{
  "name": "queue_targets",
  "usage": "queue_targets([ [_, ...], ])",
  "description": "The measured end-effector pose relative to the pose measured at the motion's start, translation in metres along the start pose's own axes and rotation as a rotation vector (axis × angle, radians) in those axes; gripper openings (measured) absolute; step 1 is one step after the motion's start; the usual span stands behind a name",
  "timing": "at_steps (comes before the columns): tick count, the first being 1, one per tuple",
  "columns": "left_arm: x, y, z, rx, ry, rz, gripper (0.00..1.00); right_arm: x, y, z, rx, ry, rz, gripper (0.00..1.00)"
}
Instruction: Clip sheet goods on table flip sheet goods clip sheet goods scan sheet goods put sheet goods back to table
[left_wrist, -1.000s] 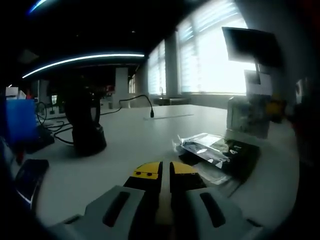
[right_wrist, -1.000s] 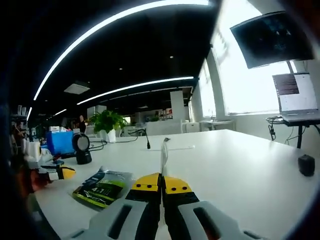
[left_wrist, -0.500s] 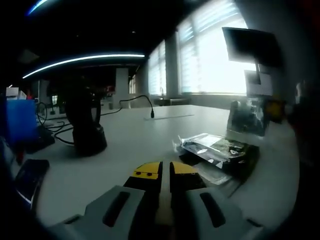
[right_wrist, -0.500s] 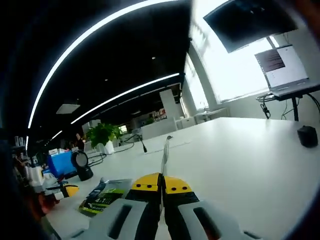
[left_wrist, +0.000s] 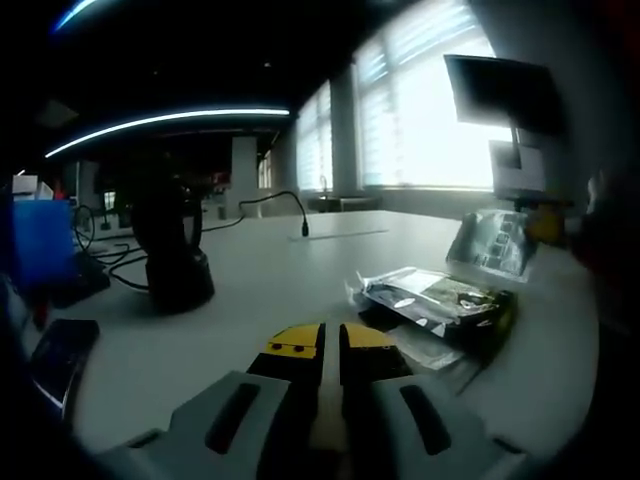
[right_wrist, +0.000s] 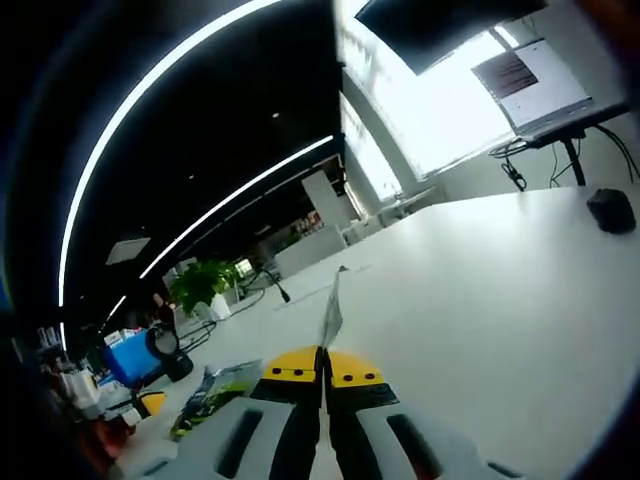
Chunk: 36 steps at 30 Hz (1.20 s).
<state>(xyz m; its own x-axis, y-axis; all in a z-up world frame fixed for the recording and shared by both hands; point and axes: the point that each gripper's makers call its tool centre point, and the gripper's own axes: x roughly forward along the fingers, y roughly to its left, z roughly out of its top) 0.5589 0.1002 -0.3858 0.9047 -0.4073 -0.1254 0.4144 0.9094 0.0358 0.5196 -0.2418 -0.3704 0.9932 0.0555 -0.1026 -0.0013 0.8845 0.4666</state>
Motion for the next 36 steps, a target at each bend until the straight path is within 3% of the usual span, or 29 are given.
queue_targets([
  [13, 0.0, -0.001, 0.001, 0.002, -0.003, 0.002, 0.0, 0.008, -0.012, -0.019, 0.038, 0.052, -0.029, 0.0],
  [29, -0.001, -0.004, 0.001, 0.005, 0.0, 0.002, 0.0, 0.011, -0.011, -0.026, -0.053, 0.089, -0.032, 0.0],
  [36, -0.001, -0.003, 0.001, 0.002, 0.0, 0.001, 0.0, 0.009, -0.008, -0.03, -0.151, 0.109, -0.047, 0.09],
])
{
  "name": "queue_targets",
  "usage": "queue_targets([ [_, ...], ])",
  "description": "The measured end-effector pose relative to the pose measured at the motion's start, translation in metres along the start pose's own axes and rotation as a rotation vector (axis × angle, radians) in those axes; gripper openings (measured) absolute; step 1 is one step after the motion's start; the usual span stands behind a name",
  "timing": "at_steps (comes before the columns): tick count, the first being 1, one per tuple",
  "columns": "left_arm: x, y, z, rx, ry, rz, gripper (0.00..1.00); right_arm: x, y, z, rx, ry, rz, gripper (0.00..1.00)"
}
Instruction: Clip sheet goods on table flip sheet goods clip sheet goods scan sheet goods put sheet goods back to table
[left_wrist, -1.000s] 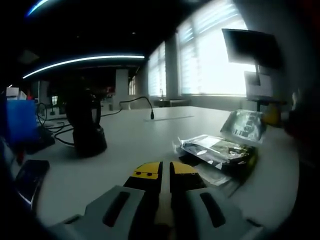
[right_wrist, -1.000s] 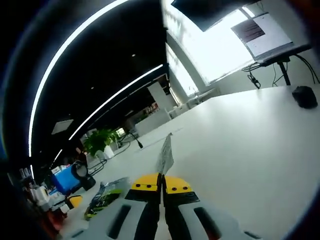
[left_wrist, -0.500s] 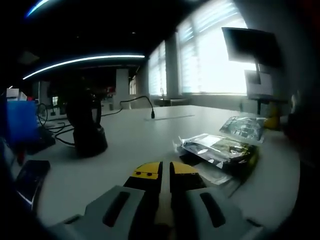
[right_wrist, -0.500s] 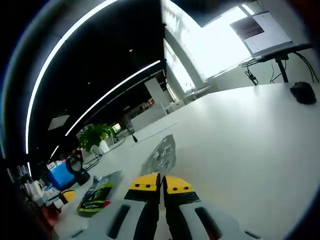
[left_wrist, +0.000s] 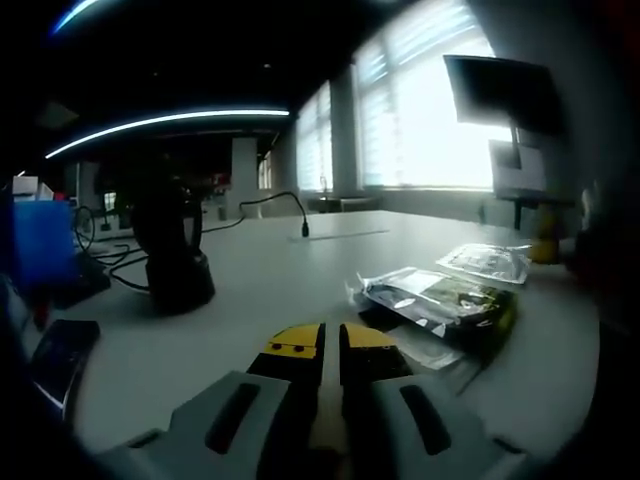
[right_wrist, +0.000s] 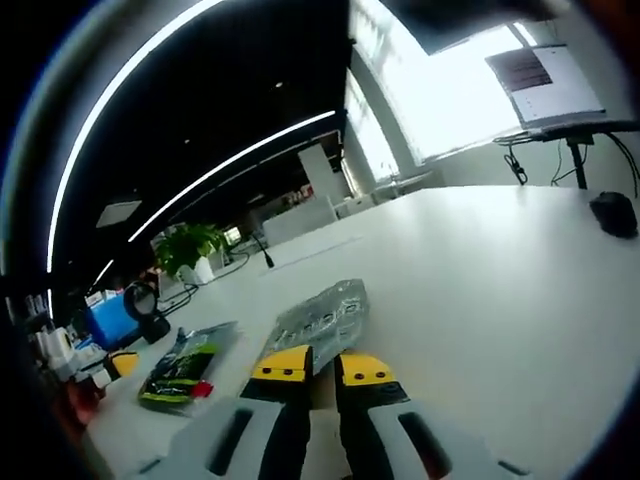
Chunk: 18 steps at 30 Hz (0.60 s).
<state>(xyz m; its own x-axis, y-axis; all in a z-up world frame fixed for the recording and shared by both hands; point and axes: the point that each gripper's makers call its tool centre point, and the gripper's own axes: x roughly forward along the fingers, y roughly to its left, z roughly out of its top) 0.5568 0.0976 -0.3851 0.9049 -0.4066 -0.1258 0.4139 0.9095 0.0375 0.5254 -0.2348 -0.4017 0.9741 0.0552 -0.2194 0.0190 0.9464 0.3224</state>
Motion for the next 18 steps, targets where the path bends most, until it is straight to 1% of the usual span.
queue_targets([
  [3, 0.0, 0.0, 0.0, -0.001, 0.0, -0.001, 0.0, -0.003, 0.001, 0.002, -0.053, -0.011, -0.018, 0.17],
  [6, 0.0, 0.0, 0.0, -0.001, 0.0, -0.002, 0.0, -0.007, 0.0, 0.007, -0.081, -0.025, -0.03, 0.2],
  [9, 0.0, 0.0, 0.0, -0.001, -0.001, -0.002, 0.0, -0.008, -0.004, 0.011, -0.1, -0.039, -0.047, 0.23],
  [12, -0.001, 0.0, 0.0, 0.0, 0.0, -0.002, 0.0, -0.009, -0.007, 0.015, -0.104, -0.049, -0.055, 0.23],
  [15, -0.001, 0.0, 0.0, 0.0, 0.0, -0.001, 0.0, -0.012, -0.011, 0.021, -0.127, -0.072, -0.075, 0.23],
  [17, -0.001, 0.0, 0.0, 0.0, -0.001, -0.001, 0.0, -0.015, -0.013, 0.031, -0.192, -0.109, -0.09, 0.2],
  [18, -0.001, -0.001, 0.001, 0.001, -0.001, -0.002, 0.0, -0.017, -0.014, 0.033, -0.199, -0.116, -0.099, 0.19],
])
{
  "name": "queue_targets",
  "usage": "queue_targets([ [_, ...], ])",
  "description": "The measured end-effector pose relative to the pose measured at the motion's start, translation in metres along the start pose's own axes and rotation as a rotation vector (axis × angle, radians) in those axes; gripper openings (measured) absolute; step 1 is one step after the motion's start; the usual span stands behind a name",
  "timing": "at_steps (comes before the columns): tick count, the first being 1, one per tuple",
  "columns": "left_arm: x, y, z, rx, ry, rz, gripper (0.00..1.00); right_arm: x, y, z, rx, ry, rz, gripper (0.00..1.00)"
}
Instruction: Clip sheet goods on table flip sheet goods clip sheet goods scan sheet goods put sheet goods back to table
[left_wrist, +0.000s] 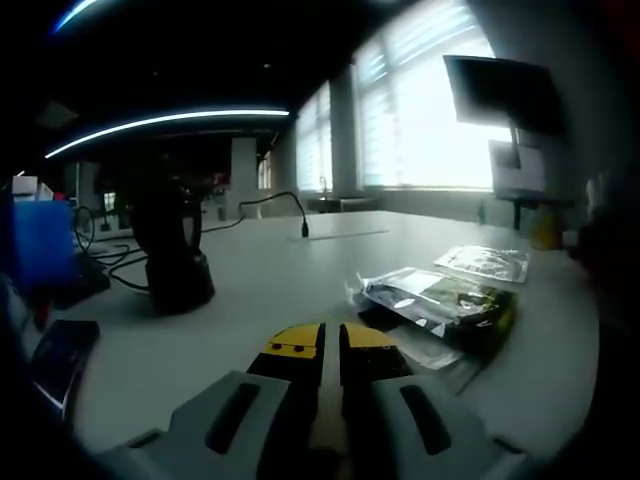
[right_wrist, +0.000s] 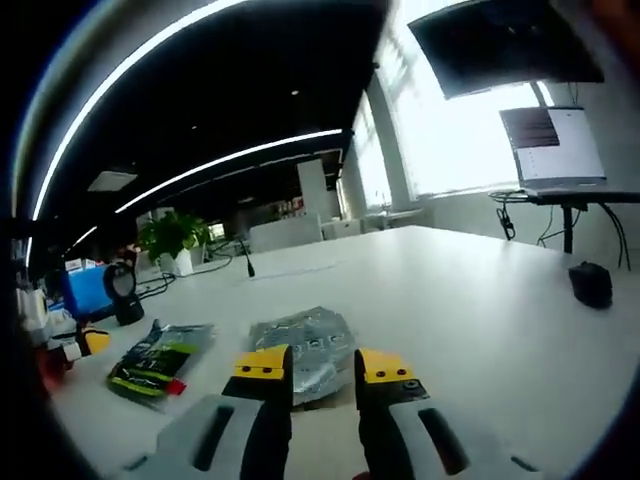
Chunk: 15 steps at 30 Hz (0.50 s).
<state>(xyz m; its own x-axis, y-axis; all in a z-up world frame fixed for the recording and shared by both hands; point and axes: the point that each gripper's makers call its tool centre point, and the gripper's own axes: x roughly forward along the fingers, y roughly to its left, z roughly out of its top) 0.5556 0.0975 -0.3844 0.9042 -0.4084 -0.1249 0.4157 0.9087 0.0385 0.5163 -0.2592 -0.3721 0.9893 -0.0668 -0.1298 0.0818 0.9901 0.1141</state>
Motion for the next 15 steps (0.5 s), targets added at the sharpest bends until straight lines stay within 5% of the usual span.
queue_targets([
  [10, 0.0, 0.0, 0.0, 0.002, -0.002, 0.0, 0.0, -0.003, -0.007, 0.018, -0.025, -0.049, -0.002, 0.0],
  [15, -0.001, 0.0, 0.001, 0.005, -0.005, 0.0, 0.0, -0.002, -0.009, 0.026, -0.047, -0.06, 0.042, 0.0],
])
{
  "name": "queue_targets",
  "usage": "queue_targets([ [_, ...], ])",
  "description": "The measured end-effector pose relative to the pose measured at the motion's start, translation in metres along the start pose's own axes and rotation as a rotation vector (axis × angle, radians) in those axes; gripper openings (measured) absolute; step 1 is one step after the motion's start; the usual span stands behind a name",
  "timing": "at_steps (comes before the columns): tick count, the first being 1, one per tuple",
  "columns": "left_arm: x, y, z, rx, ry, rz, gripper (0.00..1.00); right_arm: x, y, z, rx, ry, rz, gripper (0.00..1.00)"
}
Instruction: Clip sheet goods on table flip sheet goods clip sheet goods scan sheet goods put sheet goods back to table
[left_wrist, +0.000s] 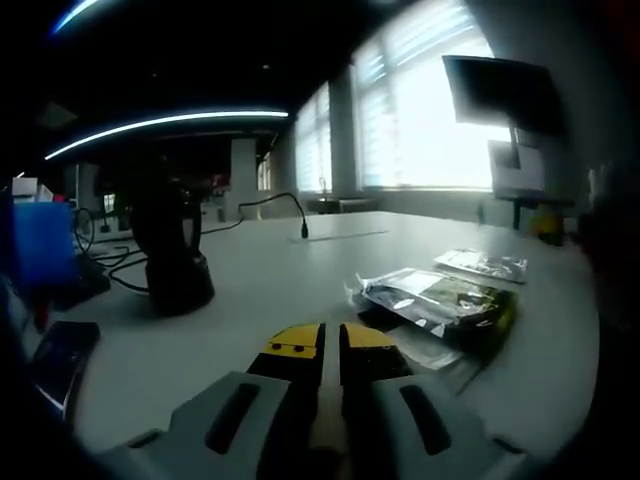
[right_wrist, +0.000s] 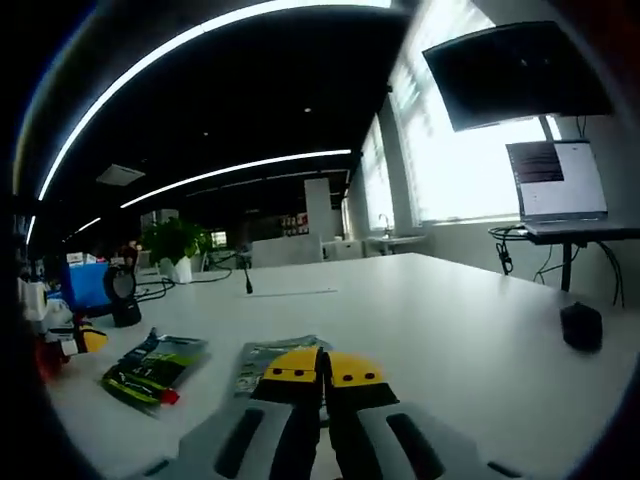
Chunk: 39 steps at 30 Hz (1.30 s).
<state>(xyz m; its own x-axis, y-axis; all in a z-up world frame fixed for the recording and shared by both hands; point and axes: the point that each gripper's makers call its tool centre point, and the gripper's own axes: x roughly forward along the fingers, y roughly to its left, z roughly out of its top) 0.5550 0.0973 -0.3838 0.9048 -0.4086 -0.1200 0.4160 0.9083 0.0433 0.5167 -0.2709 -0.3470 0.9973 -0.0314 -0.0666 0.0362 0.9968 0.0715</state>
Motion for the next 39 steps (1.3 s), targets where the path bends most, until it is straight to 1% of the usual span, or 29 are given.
queue_targets([
  [1, 0.0, 0.0, 0.0, 0.0, 0.0, 0.0, 0.0, 0.001, 0.001, 0.004, -0.023, -0.009, 0.031, 0.0],
  [3, 0.0, 0.0, 0.0, 0.002, 0.0, 0.001, 0.0, 0.001, 0.001, 0.006, -0.014, -0.008, 0.053, 0.0],
  [8, 0.0, 0.0, 0.0, 0.007, 0.0, 0.005, 0.0, 0.003, 0.005, 0.011, -0.059, -0.012, 0.128, 0.0],
  [9, 0.001, 0.0, 0.0, 0.007, 0.0, 0.005, 0.0, 0.004, 0.01, 0.009, -0.096, 0.0, 0.178, 0.0],
  [10, 0.001, 0.0, 0.0, 0.008, 0.0, 0.005, 0.0, 0.004, 0.013, 0.007, -0.132, 0.009, 0.202, 0.0],
  [11, 0.001, 0.0, 0.0, 0.009, 0.0, 0.004, 0.0, 0.006, 0.011, 0.006, -0.13, 0.008, 0.194, 0.0],
  [12, 0.001, 0.0, 0.0, 0.009, 0.001, 0.004, 0.0, 0.007, 0.011, 0.006, -0.147, 0.009, 0.204, 0.0],
  [18, 0.001, -0.001, -0.001, 0.01, 0.0, 0.002, 0.0, 0.008, 0.011, 0.003, -0.179, 0.018, 0.255, 0.0],
  [22, 0.002, -0.001, 0.0, 0.01, 0.0, 0.003, 0.0, 0.01, 0.011, 0.004, -0.191, 0.016, 0.273, 0.0],
  [24, 0.003, 0.0, 0.0, 0.01, -0.001, 0.004, 0.0, 0.011, 0.013, 0.002, -0.207, 0.022, 0.296, 0.0],
  [25, 0.004, 0.001, 0.0, 0.01, -0.001, 0.004, 0.0, 0.01, 0.015, 0.001, -0.245, 0.025, 0.316, 0.0],
  [28, 0.005, 0.004, -0.001, 0.013, -0.001, 0.003, 0.0, 0.013, 0.014, 0.0, -0.261, 0.02, 0.327, 0.0],
  [30, 0.006, 0.005, -0.001, 0.016, 0.0, 0.003, 0.0, 0.014, 0.014, -0.001, -0.262, 0.022, 0.355, 0.0],
  [32, 0.007, 0.006, 0.0, 0.02, -0.003, 0.003, 0.0, 0.016, 0.013, -0.005, -0.239, 0.026, 0.383, 0.0],
  [33, 0.007, 0.006, 0.0, 0.023, -0.005, 0.003, 0.0, 0.018, 0.011, -0.007, -0.233, 0.03, 0.385, 0.0],
  [34, 0.007, 0.006, 0.0, 0.028, -0.007, 0.001, 0.0, 0.018, 0.011, -0.01, -0.246, 0.031, 0.394, 0.0],
  [35, 0.007, 0.006, 0.0, 0.031, -0.008, 0.001, 0.0, 0.019, 0.01, -0.011, -0.281, 0.027, 0.407, 0.0],
  [37, 0.007, 0.007, 0.0, 0.033, -0.007, 0.002, 0.0, 0.02, 0.011, -0.016, -0.307, 0.025, 0.422, 0.0],
  [39, 0.008, 0.008, 0.0, 0.035, -0.007, 0.003, 0.0, 0.02, 0.011, -0.018, -0.294, 0.023, 0.443, 0.0],
])
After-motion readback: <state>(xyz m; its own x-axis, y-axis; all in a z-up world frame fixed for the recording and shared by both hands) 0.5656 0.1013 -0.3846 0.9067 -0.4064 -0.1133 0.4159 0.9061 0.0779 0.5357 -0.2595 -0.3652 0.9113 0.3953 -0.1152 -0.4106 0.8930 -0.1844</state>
